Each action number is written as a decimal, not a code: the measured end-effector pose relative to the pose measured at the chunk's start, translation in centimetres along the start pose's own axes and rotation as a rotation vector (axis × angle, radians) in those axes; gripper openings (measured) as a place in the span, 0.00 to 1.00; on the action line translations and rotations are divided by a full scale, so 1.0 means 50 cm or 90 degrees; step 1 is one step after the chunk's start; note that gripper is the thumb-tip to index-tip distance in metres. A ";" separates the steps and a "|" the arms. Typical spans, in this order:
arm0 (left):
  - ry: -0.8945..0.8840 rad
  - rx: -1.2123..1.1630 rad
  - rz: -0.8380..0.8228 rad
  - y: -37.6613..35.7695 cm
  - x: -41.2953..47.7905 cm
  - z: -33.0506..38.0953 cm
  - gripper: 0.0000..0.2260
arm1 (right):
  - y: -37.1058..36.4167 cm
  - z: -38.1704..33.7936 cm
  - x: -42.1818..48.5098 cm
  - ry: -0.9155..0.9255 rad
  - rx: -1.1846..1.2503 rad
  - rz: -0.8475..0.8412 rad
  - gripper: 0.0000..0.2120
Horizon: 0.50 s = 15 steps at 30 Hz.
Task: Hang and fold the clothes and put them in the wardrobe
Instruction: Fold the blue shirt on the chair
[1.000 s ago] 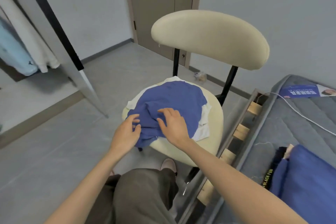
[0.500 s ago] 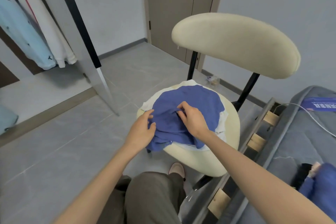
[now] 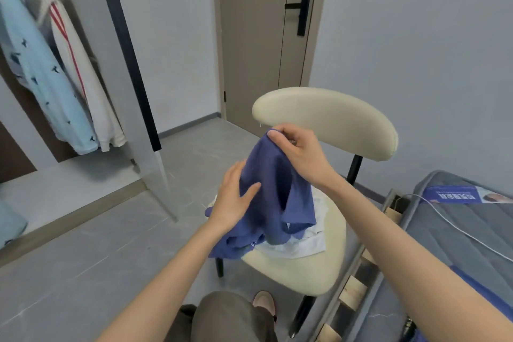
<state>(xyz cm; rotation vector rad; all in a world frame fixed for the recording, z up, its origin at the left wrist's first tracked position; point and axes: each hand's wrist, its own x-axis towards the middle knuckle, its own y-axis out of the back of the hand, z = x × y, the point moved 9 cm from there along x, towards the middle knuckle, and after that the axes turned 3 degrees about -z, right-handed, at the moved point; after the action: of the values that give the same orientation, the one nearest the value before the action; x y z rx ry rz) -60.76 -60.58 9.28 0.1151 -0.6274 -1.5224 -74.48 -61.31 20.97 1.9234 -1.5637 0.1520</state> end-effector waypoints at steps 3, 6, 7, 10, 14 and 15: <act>-0.014 -0.018 0.043 0.033 0.010 0.054 0.06 | 0.041 -0.046 -0.007 0.011 -0.016 0.013 0.10; 0.020 -0.043 0.060 0.072 0.006 0.078 0.07 | 0.089 -0.045 -0.020 -0.020 -0.016 0.062 0.11; 0.012 -0.053 0.057 0.087 0.004 0.091 0.06 | 0.102 -0.038 -0.024 -0.034 -0.022 0.079 0.11; -0.020 -0.054 0.032 0.133 -0.003 0.145 0.08 | 0.120 -0.017 -0.032 -0.078 -0.048 0.112 0.11; -0.023 -0.052 -0.007 0.183 -0.017 0.205 0.04 | 0.100 -0.024 -0.025 -0.103 -0.046 0.133 0.12; -0.020 -0.062 -0.010 0.195 -0.022 0.216 0.03 | 0.087 -0.031 -0.021 -0.102 -0.048 0.125 0.13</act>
<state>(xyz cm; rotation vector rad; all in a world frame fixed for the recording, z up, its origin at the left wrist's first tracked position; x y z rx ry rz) -56.85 -55.43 22.37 0.0219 -0.5780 -1.5696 -78.27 -59.93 23.46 1.7588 -1.8376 0.0206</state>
